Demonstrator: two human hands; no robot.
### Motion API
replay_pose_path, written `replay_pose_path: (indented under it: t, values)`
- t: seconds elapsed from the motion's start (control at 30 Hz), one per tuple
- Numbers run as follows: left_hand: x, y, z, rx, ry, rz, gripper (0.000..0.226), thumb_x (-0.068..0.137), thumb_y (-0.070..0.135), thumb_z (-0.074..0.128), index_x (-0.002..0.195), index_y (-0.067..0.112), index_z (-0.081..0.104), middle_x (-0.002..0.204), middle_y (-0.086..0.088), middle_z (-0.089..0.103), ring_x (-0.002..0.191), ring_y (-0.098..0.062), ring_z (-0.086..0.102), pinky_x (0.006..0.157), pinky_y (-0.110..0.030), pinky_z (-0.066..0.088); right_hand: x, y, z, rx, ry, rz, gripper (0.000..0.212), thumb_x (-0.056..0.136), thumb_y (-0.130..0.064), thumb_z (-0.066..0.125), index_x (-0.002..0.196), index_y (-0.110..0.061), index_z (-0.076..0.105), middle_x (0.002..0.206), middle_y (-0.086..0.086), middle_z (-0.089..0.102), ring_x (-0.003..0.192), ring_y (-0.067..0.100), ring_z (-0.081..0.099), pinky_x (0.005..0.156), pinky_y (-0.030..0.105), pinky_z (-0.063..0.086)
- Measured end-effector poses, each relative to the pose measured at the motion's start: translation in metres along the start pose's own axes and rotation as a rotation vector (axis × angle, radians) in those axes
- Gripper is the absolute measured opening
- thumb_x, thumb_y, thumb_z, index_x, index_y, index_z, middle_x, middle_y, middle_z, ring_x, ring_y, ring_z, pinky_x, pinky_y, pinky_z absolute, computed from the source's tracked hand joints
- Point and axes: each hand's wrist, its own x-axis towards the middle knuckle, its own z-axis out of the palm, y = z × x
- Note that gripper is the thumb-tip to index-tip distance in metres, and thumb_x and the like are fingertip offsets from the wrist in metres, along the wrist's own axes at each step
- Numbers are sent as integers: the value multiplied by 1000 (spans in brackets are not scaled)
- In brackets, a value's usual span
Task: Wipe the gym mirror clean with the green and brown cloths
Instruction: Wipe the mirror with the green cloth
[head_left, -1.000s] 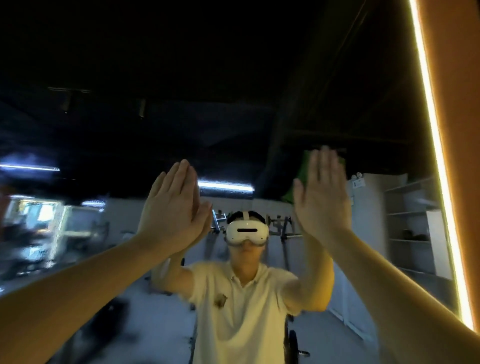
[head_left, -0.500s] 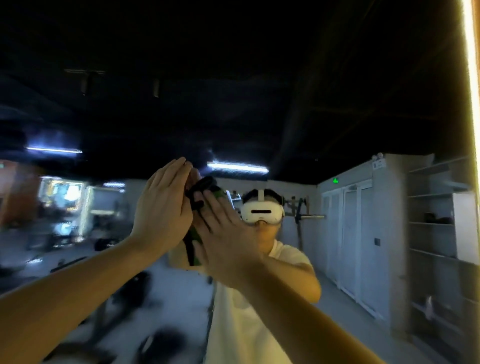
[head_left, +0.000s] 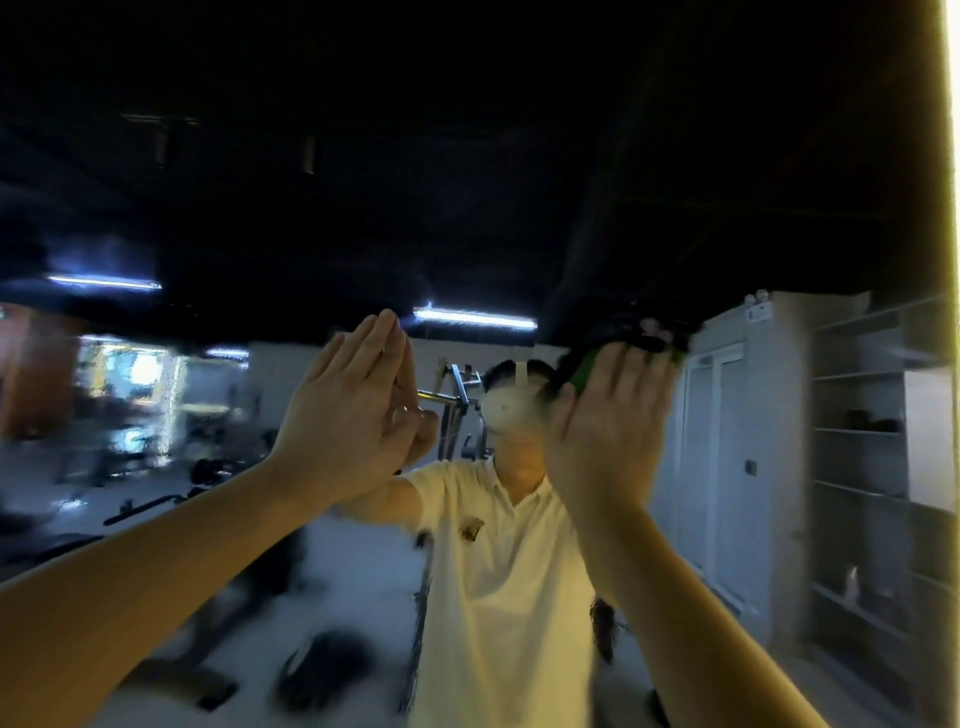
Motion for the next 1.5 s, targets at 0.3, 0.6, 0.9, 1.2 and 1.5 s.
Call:
replay_pose_path:
  t: [0.3,0.6,0.9,1.2,1.5]
  values:
    - [-47,19,-2,-178,65,-154,74,91,36,27,153,-3,42,159,-21,42,148,-37,38,123,-46,24,-87,-52,25,-70,-190,-813,65,111,-42,23,163,-6,11,170,20,5,158,35,-7,128,48,-5]
    - [-76,46,13,-101,67,68,71,108,47,23,152,-5,41,160,-22,40,148,-38,39,122,-55,31,-46,65,-9,-94,-103,-107,72,105,-41,23,161,3,10,168,27,9,158,40,4,128,54,11]
    - [-110,43,19,-22,39,38,102,89,67,68,155,-5,37,160,-22,39,149,-37,37,121,-56,32,-77,-25,18,-45,-126,-463,69,105,-41,17,163,-4,5,170,23,-5,158,37,-9,128,51,-3]
    - [-150,46,23,-10,-102,88,119,79,82,48,159,-3,25,164,-23,30,149,-39,33,121,-59,30,-123,58,12,-141,-195,-653,66,108,-40,29,163,-5,16,169,19,3,158,36,-2,128,53,9]
    - [-175,43,41,-148,-91,-229,111,81,48,80,161,-2,19,164,-23,26,150,-44,30,120,-61,32,-97,22,16,-3,-93,-122,61,105,-34,31,153,4,28,161,32,28,154,46,18,127,58,13]
